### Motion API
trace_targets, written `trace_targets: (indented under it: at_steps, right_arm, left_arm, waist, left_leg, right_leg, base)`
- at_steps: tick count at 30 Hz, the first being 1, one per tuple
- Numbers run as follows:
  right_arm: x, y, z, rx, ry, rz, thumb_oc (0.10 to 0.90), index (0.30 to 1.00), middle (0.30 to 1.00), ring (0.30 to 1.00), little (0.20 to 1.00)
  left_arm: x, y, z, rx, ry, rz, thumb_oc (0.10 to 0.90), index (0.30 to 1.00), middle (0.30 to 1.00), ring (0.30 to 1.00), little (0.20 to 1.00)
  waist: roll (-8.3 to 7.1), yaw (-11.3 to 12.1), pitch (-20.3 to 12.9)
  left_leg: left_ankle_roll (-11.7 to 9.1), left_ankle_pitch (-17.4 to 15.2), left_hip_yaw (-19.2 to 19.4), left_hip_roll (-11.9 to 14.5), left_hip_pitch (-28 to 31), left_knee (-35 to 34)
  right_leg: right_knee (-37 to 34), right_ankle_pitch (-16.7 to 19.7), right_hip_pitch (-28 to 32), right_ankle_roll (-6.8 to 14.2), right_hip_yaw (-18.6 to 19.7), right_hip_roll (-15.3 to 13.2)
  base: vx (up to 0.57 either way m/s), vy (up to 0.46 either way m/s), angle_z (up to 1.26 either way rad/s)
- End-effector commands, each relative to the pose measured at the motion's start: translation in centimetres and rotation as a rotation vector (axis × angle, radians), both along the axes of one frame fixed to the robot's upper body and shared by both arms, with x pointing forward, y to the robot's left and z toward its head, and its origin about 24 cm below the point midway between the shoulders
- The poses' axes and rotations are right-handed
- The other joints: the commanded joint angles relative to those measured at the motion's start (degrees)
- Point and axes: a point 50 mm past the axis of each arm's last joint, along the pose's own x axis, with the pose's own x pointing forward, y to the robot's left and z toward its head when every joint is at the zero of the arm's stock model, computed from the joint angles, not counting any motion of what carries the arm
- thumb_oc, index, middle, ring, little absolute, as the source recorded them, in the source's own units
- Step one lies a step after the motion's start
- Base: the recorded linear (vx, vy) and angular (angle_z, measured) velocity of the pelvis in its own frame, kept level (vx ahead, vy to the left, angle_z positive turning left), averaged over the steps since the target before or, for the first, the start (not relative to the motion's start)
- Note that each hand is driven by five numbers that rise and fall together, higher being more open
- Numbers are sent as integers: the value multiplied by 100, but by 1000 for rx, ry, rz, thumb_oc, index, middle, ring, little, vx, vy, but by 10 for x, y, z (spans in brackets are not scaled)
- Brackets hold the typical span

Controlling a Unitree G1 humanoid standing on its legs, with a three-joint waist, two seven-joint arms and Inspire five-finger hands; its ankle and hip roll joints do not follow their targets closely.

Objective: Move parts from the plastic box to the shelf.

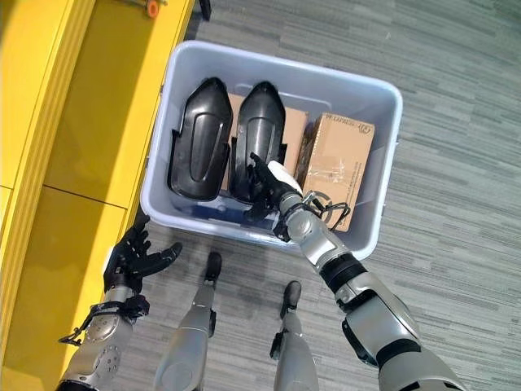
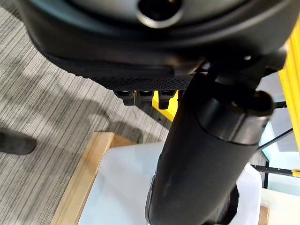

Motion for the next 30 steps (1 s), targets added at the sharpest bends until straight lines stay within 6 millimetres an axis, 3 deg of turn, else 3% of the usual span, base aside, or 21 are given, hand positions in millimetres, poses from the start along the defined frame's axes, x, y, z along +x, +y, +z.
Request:
trace_targets:
  at_steps: [1,6,15,26,30]
  right_arm:
    - [4,12,73,19,-266,42,900,1000,1000,1000,1000]
    - [4,7,92,-11,-330,23,900,1000,1000,1000,1000]
    - [4,12,104,-38,-377,16,900,1000,1000,1000,1000]
    - [11,2,97,-202,-378,-55,900,1000,1000,1000,1000]
    - [17,-13,90,-325,-366,-134,900,1000,1000,1000,1000]
  left_arm:
    - [7,-11,16,15,-58,-63,900,1000,1000,1000,1000]
    - [9,-13,19,4,-73,-59,900,1000,1000,1000,1000]
    - [11,-16,22,-1,-83,-59,900,1000,1000,1000,1000]
    - [15,-20,31,-4,-125,-54,900,1000,1000,1000,1000]
    - [17,-23,34,-5,-139,-49,900,1000,1000,1000,1000]
  waist:
    - [-114,-86,93]
    - [-95,-149,93]
    - [-90,-175,93]
    - [24,-140,93]
    - [76,-134,93]
  left_leg:
    - [175,-742,205,-23,-335,1037]
    - [212,-984,188,-67,-806,1554]
    - [263,-1108,133,-108,-1221,1843]
    - [301,-1191,1,-214,-1790,2171]
    - [305,-1199,-66,-261,-2044,2282]
  right_leg:
    - [1186,-512,-98,-31,76,-300]
    - [1817,-690,-656,-78,134,-273]
    - [2136,-807,-1040,-101,124,-254]
    - [2648,-981,-1579,-141,102,-291]
    - [2865,-1063,-1823,-162,90,-301]
  base:
    - [-67,42,0]
    - [-11,23,10]
    - [4,3,2]
    - [8,4,7]
    - [-2,-6,5]
